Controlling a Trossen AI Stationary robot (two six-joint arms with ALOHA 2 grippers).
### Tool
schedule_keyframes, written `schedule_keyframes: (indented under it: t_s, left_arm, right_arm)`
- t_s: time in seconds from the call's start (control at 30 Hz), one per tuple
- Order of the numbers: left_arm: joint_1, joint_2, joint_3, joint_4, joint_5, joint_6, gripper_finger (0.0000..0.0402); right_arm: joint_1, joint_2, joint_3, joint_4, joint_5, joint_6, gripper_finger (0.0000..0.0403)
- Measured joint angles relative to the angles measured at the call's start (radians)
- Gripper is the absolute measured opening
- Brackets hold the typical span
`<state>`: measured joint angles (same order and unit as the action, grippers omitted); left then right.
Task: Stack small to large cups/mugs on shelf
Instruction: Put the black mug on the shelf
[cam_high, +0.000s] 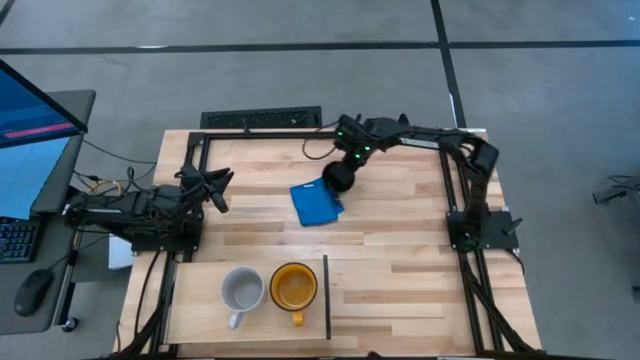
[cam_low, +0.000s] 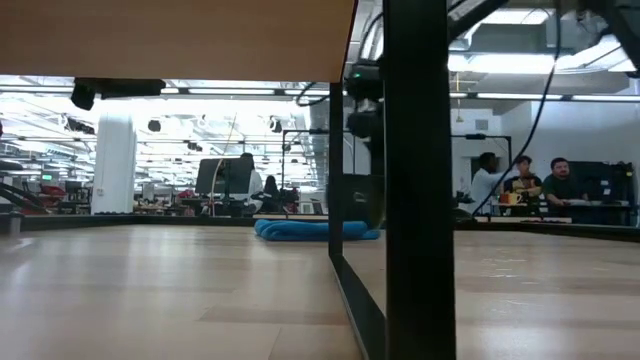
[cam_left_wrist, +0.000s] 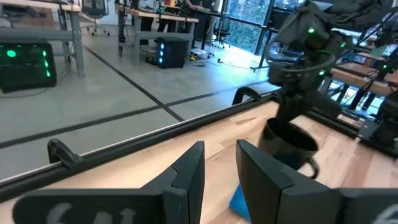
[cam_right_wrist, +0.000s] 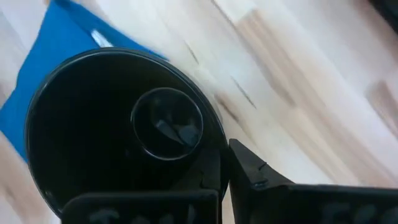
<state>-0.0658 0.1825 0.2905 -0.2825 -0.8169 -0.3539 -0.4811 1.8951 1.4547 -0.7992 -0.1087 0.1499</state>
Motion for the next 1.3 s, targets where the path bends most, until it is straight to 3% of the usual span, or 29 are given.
schedule_keyframes:
  t_s: [0.3, 0.63, 1.3]
  left_arm:
    - [0.000, 0.000, 0.000, -0.030, 0.073, -0.019, 0.0083]
    - [0.000, 0.000, 0.000, -0.109, 0.082, -0.113, 0.0083]
    - [0.000, 0.000, 0.000, -0.113, 0.088, -0.114, 0.0083]
  right_arm:
    - [0.057, 0.223, 0.251, -0.013, -0.134, -0.021, 0.0020]
    - [0.104, 0.341, 0.488, -0.074, -0.145, -0.044, 0.0020]
    - [0.145, 0.372, 0.528, -0.090, -0.151, -0.037, 0.0025]
